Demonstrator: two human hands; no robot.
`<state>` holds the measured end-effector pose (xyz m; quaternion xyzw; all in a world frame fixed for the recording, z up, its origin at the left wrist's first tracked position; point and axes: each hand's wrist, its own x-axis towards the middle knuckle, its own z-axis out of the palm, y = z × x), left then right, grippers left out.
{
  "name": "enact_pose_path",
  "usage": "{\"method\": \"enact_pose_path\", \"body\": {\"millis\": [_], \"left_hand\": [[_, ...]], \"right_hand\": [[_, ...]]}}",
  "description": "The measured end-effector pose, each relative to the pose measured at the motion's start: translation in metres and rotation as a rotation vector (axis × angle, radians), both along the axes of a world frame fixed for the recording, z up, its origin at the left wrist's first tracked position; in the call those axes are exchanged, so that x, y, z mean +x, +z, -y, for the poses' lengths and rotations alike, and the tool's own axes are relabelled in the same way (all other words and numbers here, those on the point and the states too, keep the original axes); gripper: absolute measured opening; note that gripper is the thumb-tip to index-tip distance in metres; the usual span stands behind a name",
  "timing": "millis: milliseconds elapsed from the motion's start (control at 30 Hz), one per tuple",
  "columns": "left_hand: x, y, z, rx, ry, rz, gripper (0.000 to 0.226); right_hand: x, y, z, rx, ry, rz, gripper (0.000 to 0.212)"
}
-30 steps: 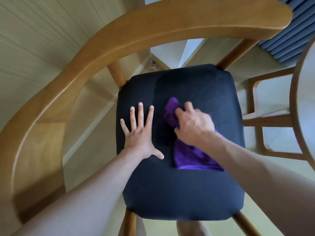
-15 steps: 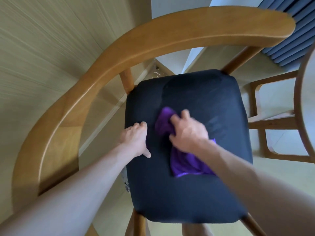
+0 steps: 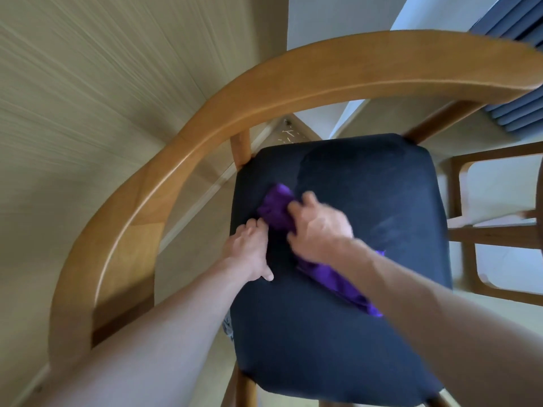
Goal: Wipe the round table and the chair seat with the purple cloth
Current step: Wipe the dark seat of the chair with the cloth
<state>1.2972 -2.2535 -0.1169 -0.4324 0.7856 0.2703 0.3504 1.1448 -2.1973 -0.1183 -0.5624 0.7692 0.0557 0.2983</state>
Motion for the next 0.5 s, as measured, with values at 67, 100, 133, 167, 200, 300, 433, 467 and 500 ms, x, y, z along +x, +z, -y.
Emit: {"method": "enact_pose_path", "body": {"millis": [67, 100, 133, 167, 200, 300, 433, 467, 500], "left_hand": [[-0.001, 0.0, -0.001, -0.008, 0.006, -0.008, 0.094], [-0.001, -0.001, -0.002, -0.011, 0.008, -0.01, 0.096], [-0.001, -0.001, -0.002, -0.016, 0.006, -0.009, 0.098], [-0.001, -0.002, -0.001, -0.021, 0.003, -0.007, 0.099], [-0.002, -0.003, -0.001, -0.023, 0.005, -0.005, 0.099], [-0.002, -0.003, 0.0, -0.02, 0.006, 0.005, 0.097], [-0.002, -0.002, 0.001, 0.0, 0.022, 0.033, 0.101], [-0.003, -0.002, 0.001, 0.005, 0.019, 0.037, 0.102], [-0.004, -0.001, 0.001, 0.001, 0.011, 0.047, 0.101]], "right_hand": [[-0.044, -0.005, 0.014, -0.042, -0.187, -0.089, 0.043], [-0.062, -0.006, 0.023, -0.053, -0.288, -0.11, 0.042], [-0.075, -0.006, 0.03, -0.057, -0.366, -0.12, 0.041], [-0.081, -0.007, 0.036, -0.052, -0.412, -0.121, 0.042], [-0.079, -0.006, 0.04, -0.045, -0.425, -0.115, 0.044], [-0.034, 0.0, 0.033, -0.04, -0.307, 0.006, 0.048], [0.033, 0.007, 0.008, 0.033, 0.094, 0.126, 0.047], [0.032, 0.008, 0.01, 0.039, 0.125, 0.128, 0.047], [0.023, 0.008, 0.015, 0.04, 0.113, 0.125, 0.048]]}}
